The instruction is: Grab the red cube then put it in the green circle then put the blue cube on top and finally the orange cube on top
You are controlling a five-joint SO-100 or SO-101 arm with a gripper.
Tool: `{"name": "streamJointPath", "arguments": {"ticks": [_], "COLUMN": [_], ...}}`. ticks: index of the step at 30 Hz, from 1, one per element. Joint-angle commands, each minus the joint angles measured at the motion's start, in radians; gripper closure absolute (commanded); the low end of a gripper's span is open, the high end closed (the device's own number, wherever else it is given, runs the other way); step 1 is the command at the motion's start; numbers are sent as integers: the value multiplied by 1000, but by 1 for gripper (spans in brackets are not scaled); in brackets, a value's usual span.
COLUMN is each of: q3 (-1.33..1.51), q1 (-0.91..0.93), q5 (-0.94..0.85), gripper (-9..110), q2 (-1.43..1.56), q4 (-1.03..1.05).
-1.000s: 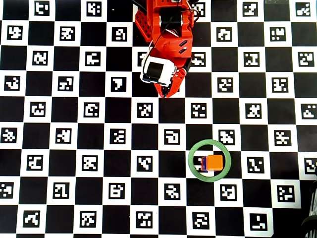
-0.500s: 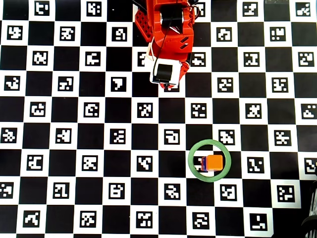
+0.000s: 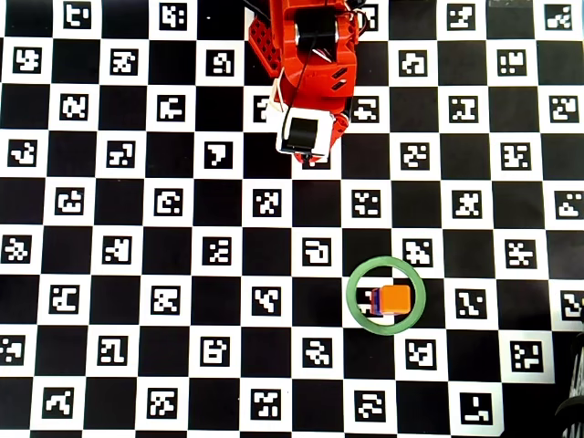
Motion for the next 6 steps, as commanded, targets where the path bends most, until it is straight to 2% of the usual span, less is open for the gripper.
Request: {"name": "streamJointPath", "arguments": {"ticks": [1,6], "q3": [43,43], "q1": [8,8], "q5": [-5,-6], "gripper": [107,107], "q2": [49,49], "q4": [95,95]}}
